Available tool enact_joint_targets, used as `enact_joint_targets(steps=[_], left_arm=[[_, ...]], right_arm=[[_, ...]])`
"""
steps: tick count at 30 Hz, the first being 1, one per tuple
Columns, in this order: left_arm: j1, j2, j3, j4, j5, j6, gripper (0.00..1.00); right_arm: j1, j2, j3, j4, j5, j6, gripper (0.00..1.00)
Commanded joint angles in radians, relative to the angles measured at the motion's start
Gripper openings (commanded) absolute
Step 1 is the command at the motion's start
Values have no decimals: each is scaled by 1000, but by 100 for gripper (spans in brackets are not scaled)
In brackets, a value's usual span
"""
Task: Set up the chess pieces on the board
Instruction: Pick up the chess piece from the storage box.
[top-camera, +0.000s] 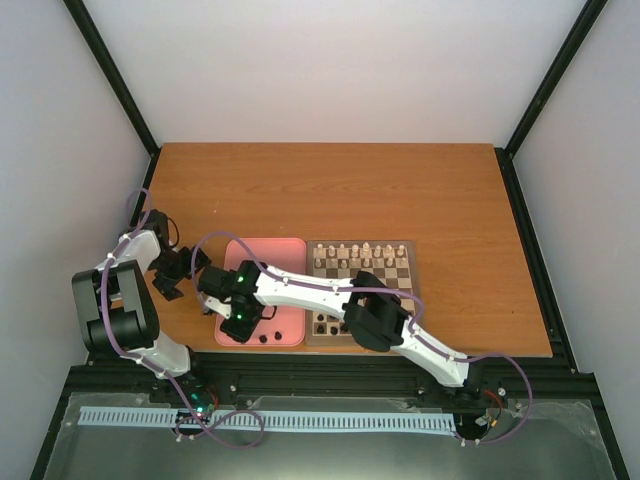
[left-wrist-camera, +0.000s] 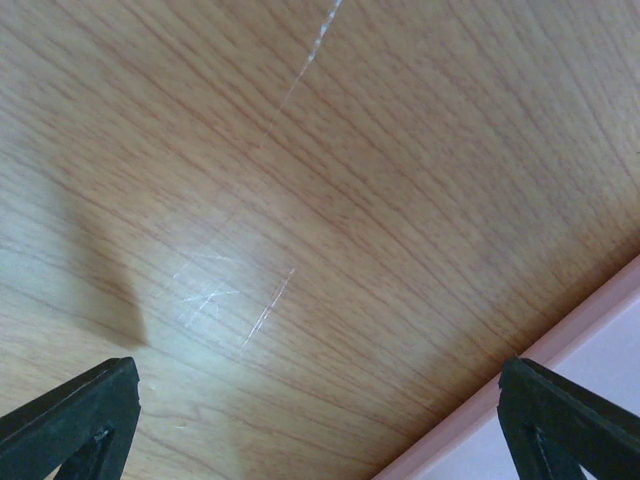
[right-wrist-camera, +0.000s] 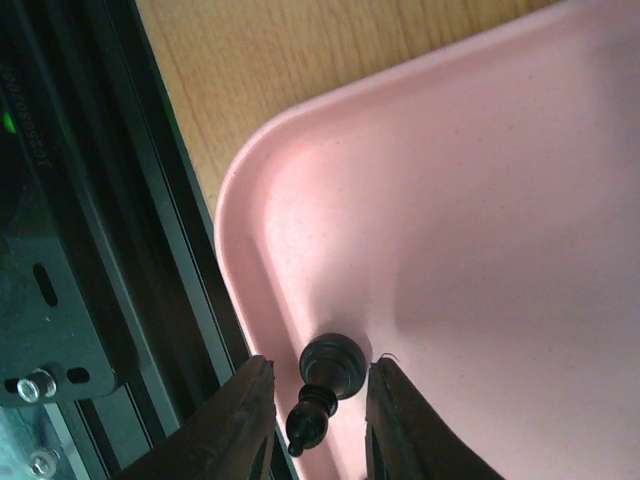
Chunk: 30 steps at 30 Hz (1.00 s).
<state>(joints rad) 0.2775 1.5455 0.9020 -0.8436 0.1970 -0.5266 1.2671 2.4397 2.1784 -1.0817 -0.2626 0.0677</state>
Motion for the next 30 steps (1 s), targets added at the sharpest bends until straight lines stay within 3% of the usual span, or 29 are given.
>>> enact_joint_targets(steps=[1, 4, 26, 30], left_arm=[[-4, 10, 6, 17, 15, 5, 100], [-4, 11, 8, 17, 15, 4, 100], [-3, 21, 4, 26, 12, 4, 100], [-4, 18, 3, 26, 12, 5, 100]], right_arm=[[-6, 11, 33, -20, 7, -5, 25], [-8, 12, 32, -31, 4, -6, 20], [-8, 12, 20, -44, -17, -17, 26], [-9, 13, 21, -42, -14, -13, 19]])
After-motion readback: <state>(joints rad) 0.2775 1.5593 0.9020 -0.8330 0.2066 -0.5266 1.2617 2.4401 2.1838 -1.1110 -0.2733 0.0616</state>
